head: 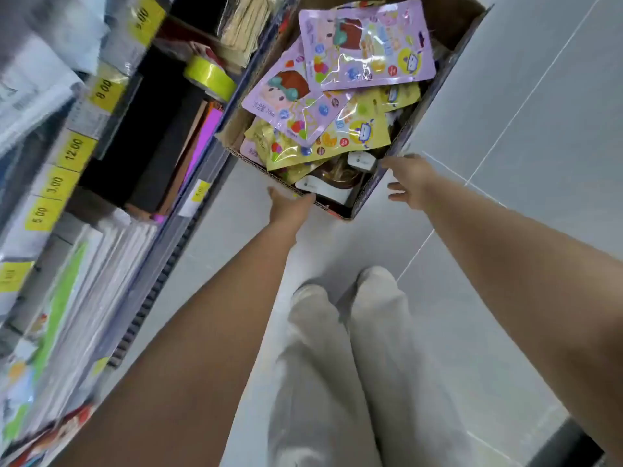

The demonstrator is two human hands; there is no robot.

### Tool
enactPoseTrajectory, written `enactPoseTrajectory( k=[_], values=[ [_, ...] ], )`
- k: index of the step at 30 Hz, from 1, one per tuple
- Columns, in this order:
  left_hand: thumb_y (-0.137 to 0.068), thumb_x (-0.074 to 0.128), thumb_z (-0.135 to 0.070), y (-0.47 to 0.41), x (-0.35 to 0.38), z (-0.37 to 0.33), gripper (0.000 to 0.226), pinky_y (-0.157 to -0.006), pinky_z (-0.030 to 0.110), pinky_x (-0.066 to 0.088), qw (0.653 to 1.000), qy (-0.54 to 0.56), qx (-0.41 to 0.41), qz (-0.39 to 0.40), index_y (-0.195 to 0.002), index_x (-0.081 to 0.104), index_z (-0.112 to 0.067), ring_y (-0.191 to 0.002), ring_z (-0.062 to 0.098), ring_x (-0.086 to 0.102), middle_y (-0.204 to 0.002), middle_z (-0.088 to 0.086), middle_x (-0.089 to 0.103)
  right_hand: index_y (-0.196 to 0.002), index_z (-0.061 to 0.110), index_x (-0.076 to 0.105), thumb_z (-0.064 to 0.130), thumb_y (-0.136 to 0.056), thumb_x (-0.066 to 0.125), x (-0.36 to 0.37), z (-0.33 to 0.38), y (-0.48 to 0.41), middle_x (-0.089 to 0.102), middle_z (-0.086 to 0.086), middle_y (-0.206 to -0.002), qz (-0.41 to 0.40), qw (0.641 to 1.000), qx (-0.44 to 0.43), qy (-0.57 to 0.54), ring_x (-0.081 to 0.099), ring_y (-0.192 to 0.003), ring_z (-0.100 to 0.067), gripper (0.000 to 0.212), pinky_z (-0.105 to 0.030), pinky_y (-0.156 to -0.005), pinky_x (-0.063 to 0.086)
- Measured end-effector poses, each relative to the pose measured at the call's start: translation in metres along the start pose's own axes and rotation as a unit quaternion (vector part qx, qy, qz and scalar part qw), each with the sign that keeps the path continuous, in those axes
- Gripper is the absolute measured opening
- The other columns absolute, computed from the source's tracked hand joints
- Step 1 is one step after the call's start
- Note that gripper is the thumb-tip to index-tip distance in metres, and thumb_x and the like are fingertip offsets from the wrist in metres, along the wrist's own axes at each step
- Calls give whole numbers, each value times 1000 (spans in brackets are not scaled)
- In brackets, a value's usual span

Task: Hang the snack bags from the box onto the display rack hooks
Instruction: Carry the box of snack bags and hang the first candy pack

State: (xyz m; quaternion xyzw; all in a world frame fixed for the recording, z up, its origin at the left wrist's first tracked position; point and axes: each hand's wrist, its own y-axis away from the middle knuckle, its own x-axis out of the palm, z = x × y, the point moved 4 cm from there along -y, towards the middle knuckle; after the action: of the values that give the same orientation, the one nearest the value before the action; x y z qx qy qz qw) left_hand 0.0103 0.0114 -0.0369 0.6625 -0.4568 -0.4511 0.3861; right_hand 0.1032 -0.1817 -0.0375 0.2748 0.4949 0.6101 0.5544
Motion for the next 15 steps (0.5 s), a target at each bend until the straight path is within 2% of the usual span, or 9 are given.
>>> enactPoseTrajectory(
  k=[2,4,6,7,8,11,13,15],
  values=[
    [-86,63,-38,-11,13,-3,97,-100,61,37,998,57,-16,2,-148,-12,-32,-132,34,37,-153,5,26,-132,14,39,29,-84,66,4,4,-14,46,-3,-117,6,1000,-10,9,48,-107,-25,57,-41,-90,47],
    [-87,62,-37,-24,23,-3,90,-94,63,39,993,115,-37,5,-149,-3,-33,-121,34,50,-149,4,34,-133,14,36,27,-81,70,9,6,-25,48,-3,-116,13,1000,-4,17,50,-106,-25,64,-43,-88,48],
    [-91,55,-23,-32,27,-2,60,-90,61,43,989,138,-51,2,-144,26,-24,-90,28,64,-131,6,52,-139,12,28,24,-79,72,15,6,-35,51,-6,-117,-7,999,-1,46,54,-105,-27,76,-41,-79,52],
    [-92,49,-14,-36,26,0,45,-85,58,48,988,143,-59,-6,-136,40,-19,-78,24,64,-121,8,59,-143,12,22,22,-80,71,17,6,-37,53,-8,-118,-18,998,-1,67,56,-106,-27,81,-39,-75,53],
    [-91,45,-7,-39,26,3,39,-78,53,51,985,157,-68,-15,-129,47,-13,-73,24,63,-115,11,62,-146,11,14,19,-82,68,19,6,-37,53,-8,-122,-28,995,-5,96,57,-107,-27,84,-38,-74,54],
    [-87,46,4,-42,21,11,35,-55,42,53,967,246,-60,-32,-119,55,-4,-84,30,62,-110,17,64,-149,13,-8,11,-90,51,24,4,-39,45,-9,-136,-45,985,-14,166,58,-103,-29,84,-38,-83,55],
    [-84,47,10,-40,18,16,37,-47,37,52,957,283,-51,-37,-119,56,-2,-80,29,61,-106,17,63,-149,14,-11,9,-93,42,25,3,-37,41,-10,-141,-59,985,-16,164,59,-99,-30,77,-37,-86,54],
    [-83,46,13,-40,13,22,39,-44,35,51,955,291,-40,-41,-119,54,1,-74,27,60,-103,16,61,-149,14,-5,9,-94,39,26,0,-38,37,-10,-144,-71,988,-15,138,59,-107,-32,71,-36,-82,55]
  ],
)
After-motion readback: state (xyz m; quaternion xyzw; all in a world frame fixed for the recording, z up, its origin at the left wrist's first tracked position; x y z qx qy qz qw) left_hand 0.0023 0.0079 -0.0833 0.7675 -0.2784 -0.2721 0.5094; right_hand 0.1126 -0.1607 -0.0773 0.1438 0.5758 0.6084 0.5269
